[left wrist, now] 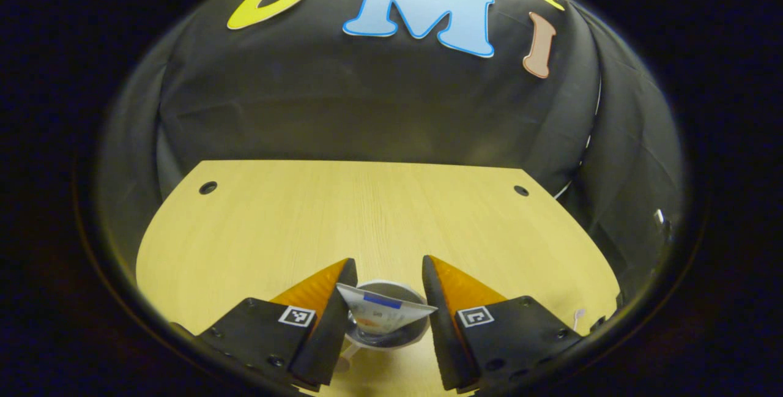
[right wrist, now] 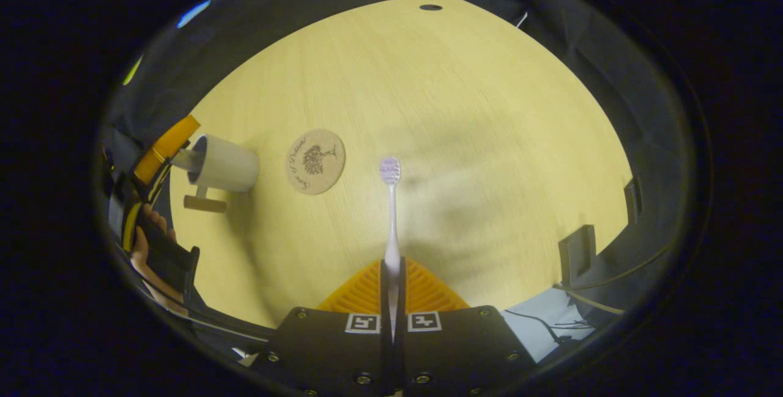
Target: Put the toothbrush and toothpaste on the desktop into the cup, then pick up the cup and place it on the coaster on the desktop.
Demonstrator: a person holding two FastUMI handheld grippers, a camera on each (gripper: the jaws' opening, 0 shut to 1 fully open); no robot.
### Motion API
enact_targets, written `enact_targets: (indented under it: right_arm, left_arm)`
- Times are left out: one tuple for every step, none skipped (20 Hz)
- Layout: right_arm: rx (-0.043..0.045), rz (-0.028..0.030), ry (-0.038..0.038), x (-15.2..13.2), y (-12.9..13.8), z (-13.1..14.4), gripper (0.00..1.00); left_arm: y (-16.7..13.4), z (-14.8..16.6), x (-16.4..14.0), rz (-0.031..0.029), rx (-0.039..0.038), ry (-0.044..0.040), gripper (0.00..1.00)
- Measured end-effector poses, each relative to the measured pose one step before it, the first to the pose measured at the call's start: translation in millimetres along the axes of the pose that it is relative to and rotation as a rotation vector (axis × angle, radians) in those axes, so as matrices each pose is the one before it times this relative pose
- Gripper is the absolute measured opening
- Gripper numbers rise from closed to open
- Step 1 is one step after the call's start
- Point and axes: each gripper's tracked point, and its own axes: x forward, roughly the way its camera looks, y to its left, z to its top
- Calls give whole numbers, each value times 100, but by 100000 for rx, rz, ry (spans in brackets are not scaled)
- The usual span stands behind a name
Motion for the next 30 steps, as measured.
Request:
enact_targets:
  right_arm:
    - [-193,745,-1160,-113,445,535,2]
    - [-155,927,-1130,-162,490,443,2]
    - [-127,1111,-917,-144,514,517,2]
    - [-94,1200,-1081,-141,638,491,2]
    - [-181,1193,-905,-181,664,544,2]
    - [-244,1400,-1042,-10,720,557,2]
    - [-338,1414,-1182,-110,832,631,2]
    - [-615,1300,-1272,-33,844,582,2]
    - [-840,1008,-1376,-95,714,704,2]
    - [-997,1239,-1759,-155,939,802,2]
    - [-1261,1394,-1832,-109,1014,869,2]
    - [-1351,1502,-2144,-324,1050,818,2]
    - [-1287,1634,-2029,-48,1046,915,2]
    - [-1097,1715,-1789,120,1197,871,2]
    - [-1044,1764,-1901,-4,1045,962,2]
    - [-1198,1650,-1676,16,1141,798,0]
    - [-1238,1363,-1675,121,992,923,2]
    - [-1271,1272,-1472,562,1056,609,2]
    - [-1143,1552,-1703,203,971,827,2]
    - [-999,1631,-1716,163,1289,1004,2]
    - [-870,1503,-1612,328,1011,898,2]
    - [-795,1350,-1551,394,827,606,2]
    - [-605,1118,-1612,494,726,815,2]
    - [-592,1255,-1922,634,806,670,2]
    - [-848,820,-1566,658,584,747,2]
    - [-1291,609,-1247,671,468,408,2]
    - [-1567,573,-1061,666,394,279,2]
    - [-1408,719,-1121,571,510,320,2]
    - [-1200,1191,-1861,539,470,370,2]
    - [-1596,598,-1861,559,221,189,2]
  left_arm:
    - [-59,135,-631,-612,380,-823,70]
    - [-23,211,-772,-288,940,-749,70]
    - [-360,290,-658,-458,1122,-862,70]
    - [-30,457,-521,79,1337,-1229,70]
    - [-133,506,-640,-97,1226,-1157,69]
    - [-168,592,-678,-409,782,-1499,69]
    - [-257,729,-723,-417,431,-1603,69]
    - [-91,555,-673,-349,203,-1236,69]
    - [-77,662,-760,-130,14,-1252,69]
    - [52,669,-622,60,-177,-1309,69]
    - [67,674,-735,240,-514,-1318,69]
    - [288,595,-946,570,-696,-1127,70]
    - [328,395,-978,584,-498,-797,70]
    - [584,422,-947,807,-342,-728,70]
    - [701,290,-824,1263,-313,-663,70]
    - [789,383,-949,1167,-431,-471,70]
    - [719,142,-752,1483,-289,-293,72]
    - [919,108,-699,1478,-391,-295,69]
    - [966,80,-654,1797,-490,-98,69]
    - [963,35,-683,1692,-551,-87,69]
    - [1036,-64,-595,1948,-537,279,72]
    - [1000,-127,-616,1871,-317,471,69]
    - [1043,-181,-419,2017,-167,456,69]
    - [947,-184,-354,1877,-95,564,69]
    - [921,-55,-312,1933,-51,387,69]
    - [988,-54,-478,1814,-117,333,69]
    - [873,-249,-367,2031,-149,513,69]
    - [845,-218,-369,1804,-318,602,69]
    - [807,-174,-265,1793,-415,585,69]
    - [682,-206,-146,1512,-507,709,69]
